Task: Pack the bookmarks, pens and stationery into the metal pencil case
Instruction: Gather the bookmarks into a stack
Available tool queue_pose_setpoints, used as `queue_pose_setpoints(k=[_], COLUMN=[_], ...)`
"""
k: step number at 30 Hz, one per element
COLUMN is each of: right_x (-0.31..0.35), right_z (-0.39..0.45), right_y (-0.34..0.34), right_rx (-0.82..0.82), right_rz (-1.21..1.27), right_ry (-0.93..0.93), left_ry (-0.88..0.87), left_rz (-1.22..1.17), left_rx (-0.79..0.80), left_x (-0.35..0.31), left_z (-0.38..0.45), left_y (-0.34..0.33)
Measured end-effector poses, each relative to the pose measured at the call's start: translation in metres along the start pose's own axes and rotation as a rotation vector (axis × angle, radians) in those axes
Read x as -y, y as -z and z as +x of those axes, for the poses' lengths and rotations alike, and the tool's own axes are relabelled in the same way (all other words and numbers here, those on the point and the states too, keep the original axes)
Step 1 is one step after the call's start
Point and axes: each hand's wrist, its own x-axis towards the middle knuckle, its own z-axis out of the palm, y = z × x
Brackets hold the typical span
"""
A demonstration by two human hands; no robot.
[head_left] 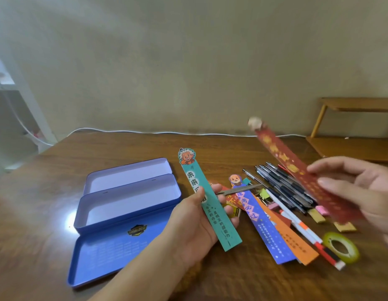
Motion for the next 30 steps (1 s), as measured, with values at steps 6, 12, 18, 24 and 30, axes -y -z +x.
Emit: queue_pose_setpoints(k=[6,12,18,24,30], right_x=[-0.026,-0.05,-0.062,-0.052,-0.042], right_z=[-0.004,-0.007,-0.003,-0.003,0.006], right_y=[-0.069,-0.091,-0.088,-0.079,-0.06], right_rx=[0.083,0.098,-0.005,-0.109,-0.15], right_rz=[-0.315,-0.666,-0.761,-0.756,-1.238], right_ry=[0.105,0.252,0.339,0.382,0.042], left_ry=[0.003,0.019,0.07,-0.014,-0.004], left_rz=[0.025,0.067,0.162,0.217,0.155], left_rx=[0.057,0.121,0.215,0.178,0.068], left_x=[0.003,0.002,0.004,0.005,-0.004], left_z=[-0.005,-0.007,-0.005,-0.002,0.004], left_y=[-0.004,-0.003,0.0,-0.002,0.003])
